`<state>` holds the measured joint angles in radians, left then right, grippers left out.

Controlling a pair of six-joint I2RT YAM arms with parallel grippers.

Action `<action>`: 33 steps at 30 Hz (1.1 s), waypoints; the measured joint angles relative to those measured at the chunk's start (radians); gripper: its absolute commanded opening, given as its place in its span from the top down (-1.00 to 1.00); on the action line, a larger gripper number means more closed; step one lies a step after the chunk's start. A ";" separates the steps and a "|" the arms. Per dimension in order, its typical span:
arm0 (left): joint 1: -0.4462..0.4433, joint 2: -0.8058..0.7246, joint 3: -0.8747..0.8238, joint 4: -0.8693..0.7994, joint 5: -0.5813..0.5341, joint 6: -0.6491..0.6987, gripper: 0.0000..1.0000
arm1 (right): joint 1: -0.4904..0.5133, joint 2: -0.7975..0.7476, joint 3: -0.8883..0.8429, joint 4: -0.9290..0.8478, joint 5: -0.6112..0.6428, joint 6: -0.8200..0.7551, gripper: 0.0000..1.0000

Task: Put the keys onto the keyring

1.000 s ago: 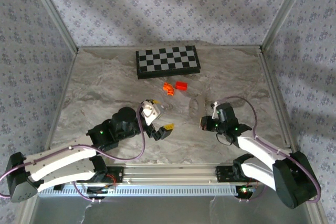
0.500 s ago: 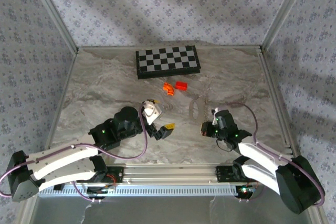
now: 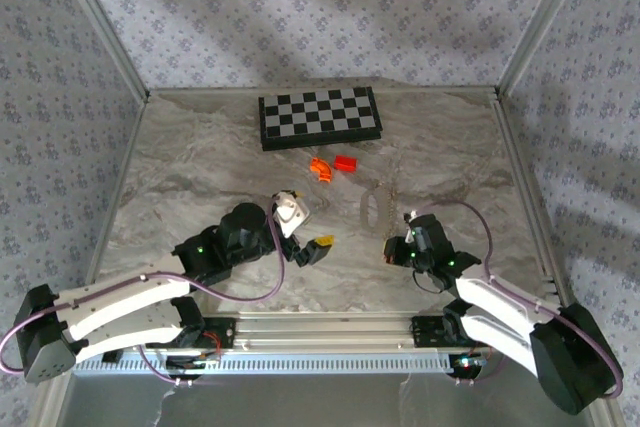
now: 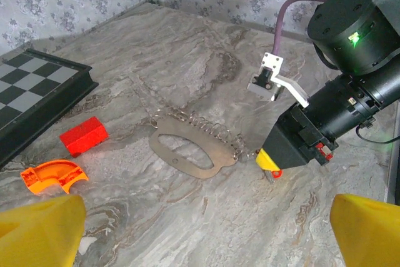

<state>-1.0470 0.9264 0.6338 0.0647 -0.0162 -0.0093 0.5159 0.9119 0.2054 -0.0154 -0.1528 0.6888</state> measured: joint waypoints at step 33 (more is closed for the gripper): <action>0.023 -0.007 0.017 -0.116 -0.083 -0.056 -0.99 | 0.056 -0.240 0.035 -0.254 0.154 -0.004 -0.23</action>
<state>-1.0241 0.9195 0.6506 -0.0509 -0.0994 -0.0658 0.5724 0.6720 0.2405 -0.2695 0.0013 0.6849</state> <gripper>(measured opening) 0.994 0.594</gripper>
